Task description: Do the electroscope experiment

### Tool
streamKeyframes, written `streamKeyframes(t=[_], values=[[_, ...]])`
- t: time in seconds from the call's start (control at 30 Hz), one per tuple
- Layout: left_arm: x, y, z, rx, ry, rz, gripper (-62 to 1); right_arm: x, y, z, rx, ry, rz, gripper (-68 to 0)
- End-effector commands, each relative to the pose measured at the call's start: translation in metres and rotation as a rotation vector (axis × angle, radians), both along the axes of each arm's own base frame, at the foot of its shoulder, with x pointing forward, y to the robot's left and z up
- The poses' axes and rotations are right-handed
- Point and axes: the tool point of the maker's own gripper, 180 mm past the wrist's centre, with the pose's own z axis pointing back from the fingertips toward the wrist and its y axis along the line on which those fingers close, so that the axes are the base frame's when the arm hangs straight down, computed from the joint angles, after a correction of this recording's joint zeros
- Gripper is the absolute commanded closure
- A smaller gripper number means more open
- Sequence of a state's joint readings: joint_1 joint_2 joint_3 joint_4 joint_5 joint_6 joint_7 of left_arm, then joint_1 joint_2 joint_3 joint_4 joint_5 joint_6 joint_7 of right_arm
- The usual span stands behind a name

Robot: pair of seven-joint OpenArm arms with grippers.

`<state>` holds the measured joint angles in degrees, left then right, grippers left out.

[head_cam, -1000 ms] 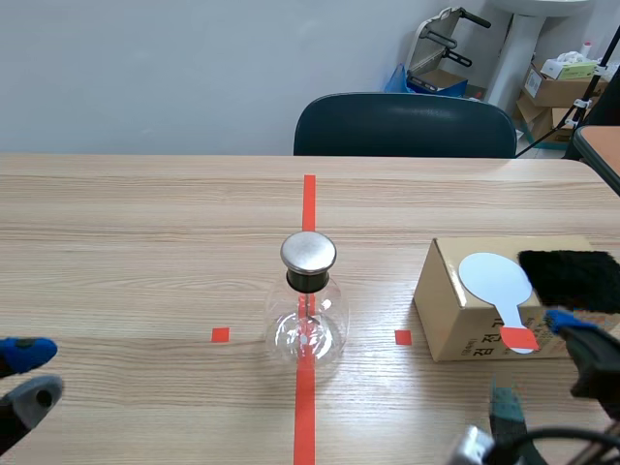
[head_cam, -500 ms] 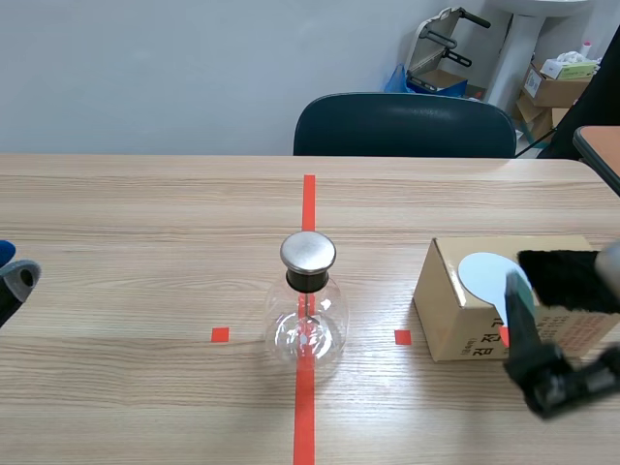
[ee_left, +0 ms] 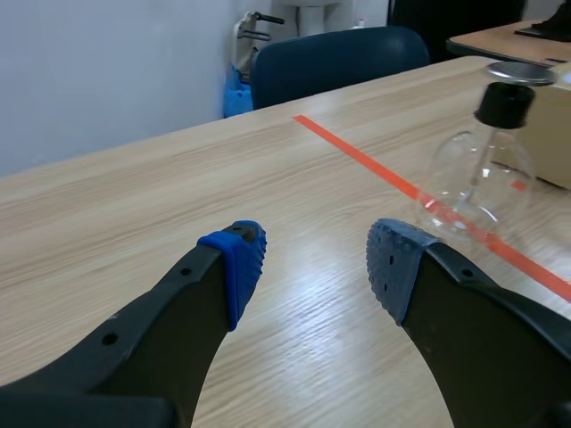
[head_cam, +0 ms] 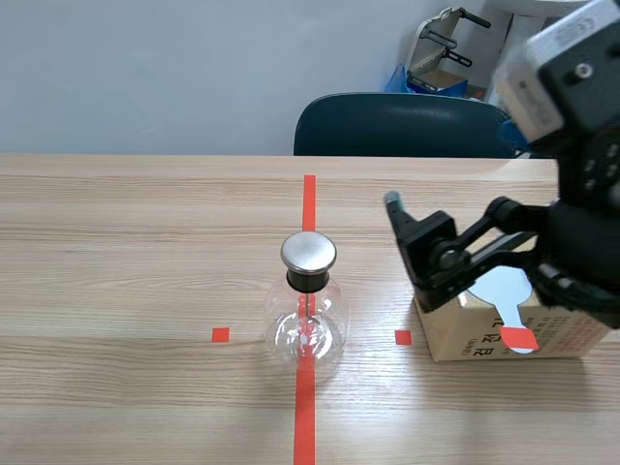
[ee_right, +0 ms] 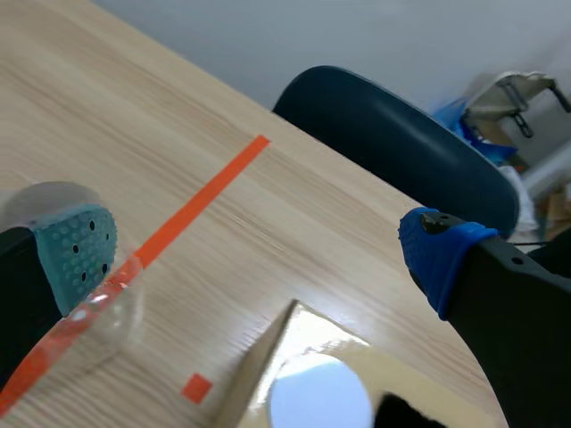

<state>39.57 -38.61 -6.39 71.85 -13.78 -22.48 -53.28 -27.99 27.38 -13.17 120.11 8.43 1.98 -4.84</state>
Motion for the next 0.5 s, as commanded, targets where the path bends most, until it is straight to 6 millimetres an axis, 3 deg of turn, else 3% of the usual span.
streamKeyframes(t=[0.0,0.3,0.47], values=[[0.001,-0.013,0.013,-0.011,-0.048,-0.012,-28.9,0.000,0.002,0.001,0.007,-0.005,0.012,-67.9],[-0.027,-0.038,0.036,-0.020,-0.069,0.040,-28.9,-0.018,0.035,-0.002,0.140,0.077,0.169,-67.9],[-0.040,-0.045,0.034,-0.019,-0.050,0.064,-28.9,-0.025,0.045,-0.001,0.178,0.091,0.234,-67.9]])
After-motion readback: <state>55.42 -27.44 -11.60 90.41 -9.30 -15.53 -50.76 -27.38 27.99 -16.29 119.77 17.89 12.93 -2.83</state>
